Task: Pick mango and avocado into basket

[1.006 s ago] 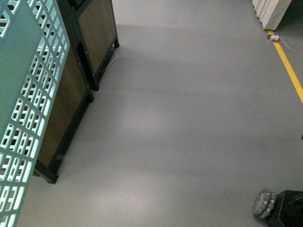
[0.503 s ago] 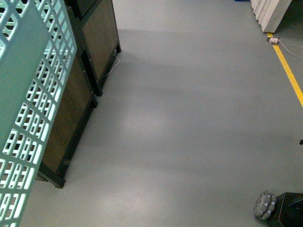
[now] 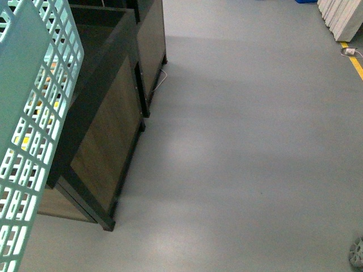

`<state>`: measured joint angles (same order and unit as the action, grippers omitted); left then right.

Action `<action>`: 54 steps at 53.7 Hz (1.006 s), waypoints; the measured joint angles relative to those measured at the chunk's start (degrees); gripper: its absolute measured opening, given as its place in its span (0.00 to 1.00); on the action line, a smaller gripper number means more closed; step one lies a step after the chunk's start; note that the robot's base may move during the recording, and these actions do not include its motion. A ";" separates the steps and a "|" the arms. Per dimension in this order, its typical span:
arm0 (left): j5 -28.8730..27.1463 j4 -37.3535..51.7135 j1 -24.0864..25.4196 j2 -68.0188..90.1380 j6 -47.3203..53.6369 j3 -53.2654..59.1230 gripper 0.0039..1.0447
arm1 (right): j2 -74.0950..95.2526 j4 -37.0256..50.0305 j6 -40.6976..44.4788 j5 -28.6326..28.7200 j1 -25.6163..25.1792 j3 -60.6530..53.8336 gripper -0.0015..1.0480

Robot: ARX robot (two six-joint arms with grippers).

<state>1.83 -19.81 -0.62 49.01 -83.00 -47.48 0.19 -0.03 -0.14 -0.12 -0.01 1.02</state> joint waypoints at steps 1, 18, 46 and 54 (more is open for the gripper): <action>-0.04 -0.02 0.04 0.02 -0.04 0.00 0.24 | 0.02 -0.09 -0.02 0.11 0.00 0.00 0.92; -0.15 -0.02 0.07 -0.02 0.24 0.00 0.24 | -0.02 -0.02 -0.02 0.00 0.00 0.00 0.92; -0.11 -0.02 0.04 -0.04 0.28 -0.07 0.24 | 0.00 -0.04 -0.02 0.04 0.00 0.00 0.92; -0.07 -0.02 0.07 -0.04 0.24 -0.07 0.24 | 0.04 -0.04 0.00 0.09 0.00 0.00 0.92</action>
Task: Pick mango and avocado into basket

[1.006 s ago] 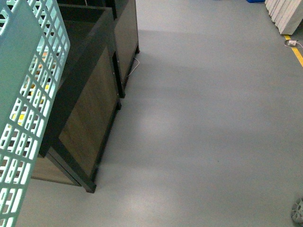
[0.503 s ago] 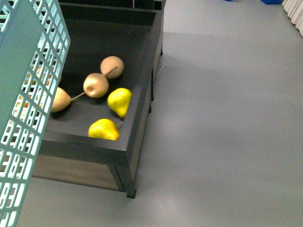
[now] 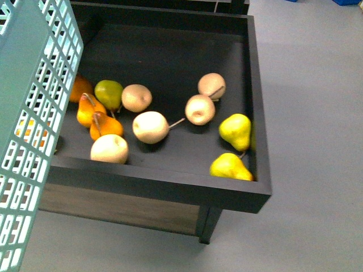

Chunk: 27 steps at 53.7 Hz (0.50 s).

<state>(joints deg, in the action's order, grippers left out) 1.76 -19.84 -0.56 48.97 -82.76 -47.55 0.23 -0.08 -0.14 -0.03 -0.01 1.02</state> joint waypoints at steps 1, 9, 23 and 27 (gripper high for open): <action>-0.09 0.00 0.02 0.00 0.00 0.00 0.24 | 0.02 0.00 -0.02 0.11 0.00 0.00 0.92; 0.11 0.00 0.04 -0.02 0.04 -0.09 0.24 | -0.04 0.00 0.00 -0.13 0.00 0.00 0.92; -0.11 0.00 0.04 0.00 0.02 -0.09 0.24 | -0.04 0.00 -0.02 -0.20 0.00 0.00 0.92; 0.22 0.00 0.04 -0.02 -0.04 -0.09 0.24 | -0.04 0.00 0.00 -0.07 0.00 0.00 0.92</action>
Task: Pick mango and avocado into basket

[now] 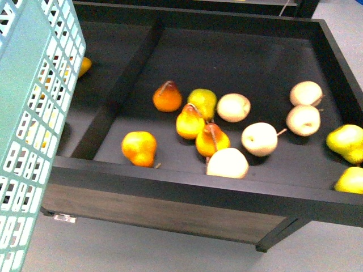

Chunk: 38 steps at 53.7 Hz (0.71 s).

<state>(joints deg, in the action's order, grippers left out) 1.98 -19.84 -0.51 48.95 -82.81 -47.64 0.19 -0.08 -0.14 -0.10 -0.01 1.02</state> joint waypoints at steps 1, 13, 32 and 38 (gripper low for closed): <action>0.02 0.00 0.00 0.00 -0.04 -0.02 0.24 | 0.00 0.00 0.00 0.02 0.00 0.00 0.92; -0.26 0.00 0.00 0.00 0.04 -0.02 0.24 | -0.02 0.00 -0.02 0.09 0.00 0.00 0.92; -0.28 -0.02 0.00 -0.02 0.07 -0.02 0.24 | 0.02 0.00 -0.02 0.04 0.00 0.00 0.92; -0.15 -0.02 0.00 -0.02 0.04 -0.02 0.24 | 0.00 -0.02 0.00 0.07 0.00 0.00 0.92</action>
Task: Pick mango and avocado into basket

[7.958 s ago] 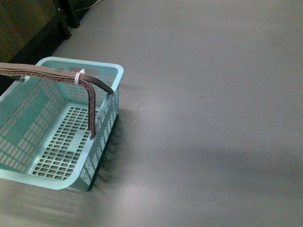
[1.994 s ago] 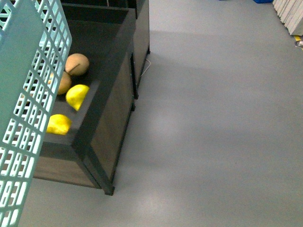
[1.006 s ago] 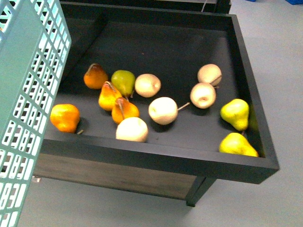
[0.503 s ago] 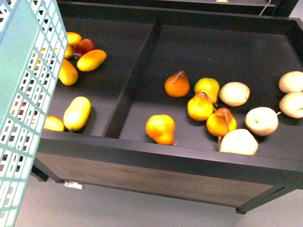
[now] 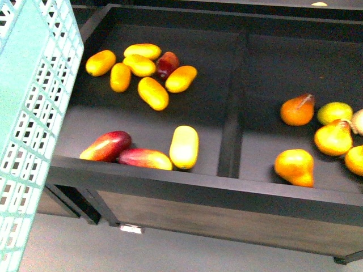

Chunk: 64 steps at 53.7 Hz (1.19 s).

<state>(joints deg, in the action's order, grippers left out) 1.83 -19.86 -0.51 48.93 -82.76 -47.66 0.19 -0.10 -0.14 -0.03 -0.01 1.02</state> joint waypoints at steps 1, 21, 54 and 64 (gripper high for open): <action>0.04 0.00 0.00 0.00 -0.02 0.00 0.24 | 0.00 0.00 -0.02 0.00 0.00 0.00 0.92; 0.00 0.00 0.00 -0.02 -0.02 0.00 0.24 | -0.02 0.02 -0.02 0.00 0.00 0.00 0.92; 0.07 0.00 0.02 -0.02 -0.22 0.00 0.13 | 0.04 0.04 0.02 0.02 0.00 0.00 0.92; -0.04 0.00 0.02 0.22 0.04 0.00 0.13 | 0.07 -0.02 0.00 0.39 -0.02 0.00 0.92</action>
<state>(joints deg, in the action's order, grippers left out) 1.78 -19.86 -0.49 49.15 -82.72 -47.66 0.25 -0.12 -0.14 0.36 -0.03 1.02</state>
